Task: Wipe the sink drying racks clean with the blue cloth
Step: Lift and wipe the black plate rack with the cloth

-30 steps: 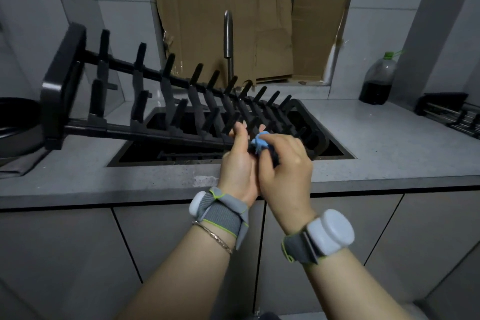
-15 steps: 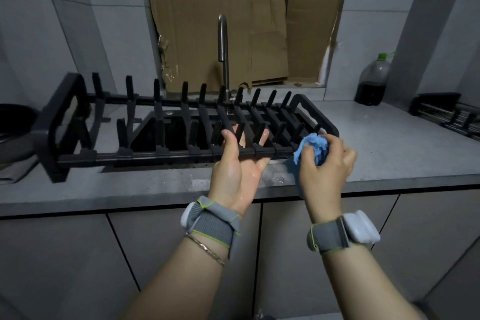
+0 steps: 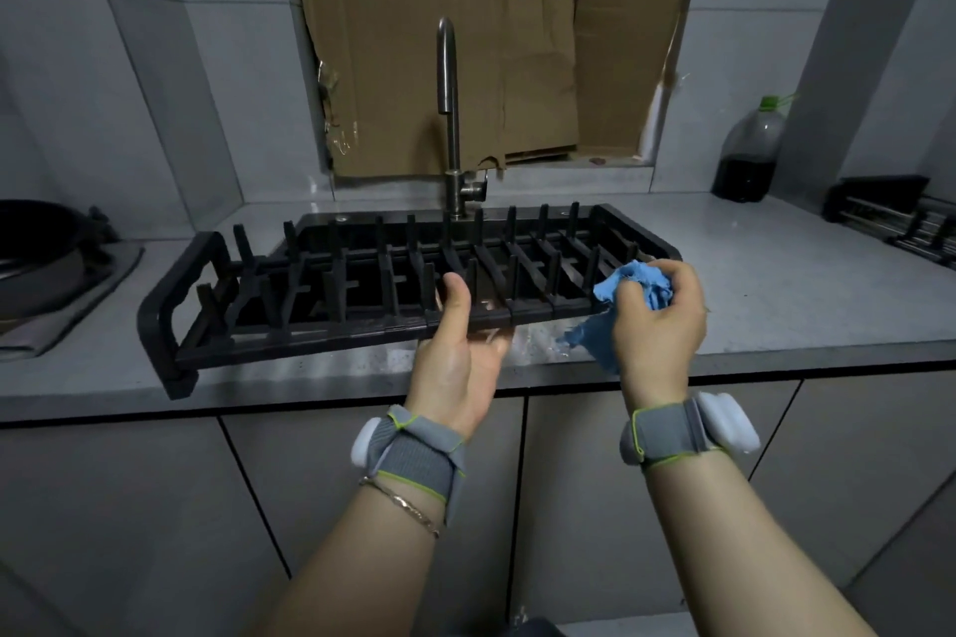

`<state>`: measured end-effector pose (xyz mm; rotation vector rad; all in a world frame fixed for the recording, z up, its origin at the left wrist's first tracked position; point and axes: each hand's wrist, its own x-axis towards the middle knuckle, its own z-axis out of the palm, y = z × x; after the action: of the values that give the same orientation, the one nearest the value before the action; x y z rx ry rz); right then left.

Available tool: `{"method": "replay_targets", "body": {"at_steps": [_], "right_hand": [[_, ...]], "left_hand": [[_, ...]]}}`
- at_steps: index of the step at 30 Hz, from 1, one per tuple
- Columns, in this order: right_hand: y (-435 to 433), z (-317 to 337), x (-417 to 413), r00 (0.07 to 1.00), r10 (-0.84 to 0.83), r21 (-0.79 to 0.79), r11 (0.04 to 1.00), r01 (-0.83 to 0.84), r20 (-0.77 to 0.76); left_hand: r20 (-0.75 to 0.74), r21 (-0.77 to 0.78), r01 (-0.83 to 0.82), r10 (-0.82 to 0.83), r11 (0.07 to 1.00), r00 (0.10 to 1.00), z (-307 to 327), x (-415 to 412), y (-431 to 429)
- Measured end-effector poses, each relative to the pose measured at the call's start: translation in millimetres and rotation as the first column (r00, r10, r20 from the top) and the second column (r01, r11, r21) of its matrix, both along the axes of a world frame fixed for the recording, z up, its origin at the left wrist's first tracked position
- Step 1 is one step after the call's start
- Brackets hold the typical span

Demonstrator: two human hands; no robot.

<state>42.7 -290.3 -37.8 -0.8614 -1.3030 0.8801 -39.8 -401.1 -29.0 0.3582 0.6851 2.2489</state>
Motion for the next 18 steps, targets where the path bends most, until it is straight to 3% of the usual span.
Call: {"method": "replay_targets", "body": {"at_steps": [8, 11, 14, 16, 18], "right_hand": [[-3, -11, 3, 0.990, -0.109, 0.046, 0.992, 0.114, -0.095], [-2, -12, 3, 0.987, -0.118, 0.014, 0.993, 0.120, -0.109], [-2, -12, 4, 0.996, -0.073, 0.043, 0.997, 0.071, 0.056], [-2, -10, 8, 0.949, -0.112, 0.126, 0.989, 0.078, 0.294], [-8, -3, 13, 0.891, -0.203, 0.213, 0.969, 0.124, 0.407]], "left_hand": [[0.035, 0.123, -0.002, -0.002, 0.992, 0.999, -1, 6, -23], [0.134, 0.164, 0.022, -0.045, 0.986, 0.990, 6, 1, -38], [0.161, 0.238, 0.044, -0.084, 0.970, 0.983, 8, -4, -45], [0.137, 0.250, 0.054, -0.091, 0.967, 0.986, 11, -4, -47], [0.108, 0.266, 0.061, -0.093, 0.962, 0.990, 16, -5, -49]]}}
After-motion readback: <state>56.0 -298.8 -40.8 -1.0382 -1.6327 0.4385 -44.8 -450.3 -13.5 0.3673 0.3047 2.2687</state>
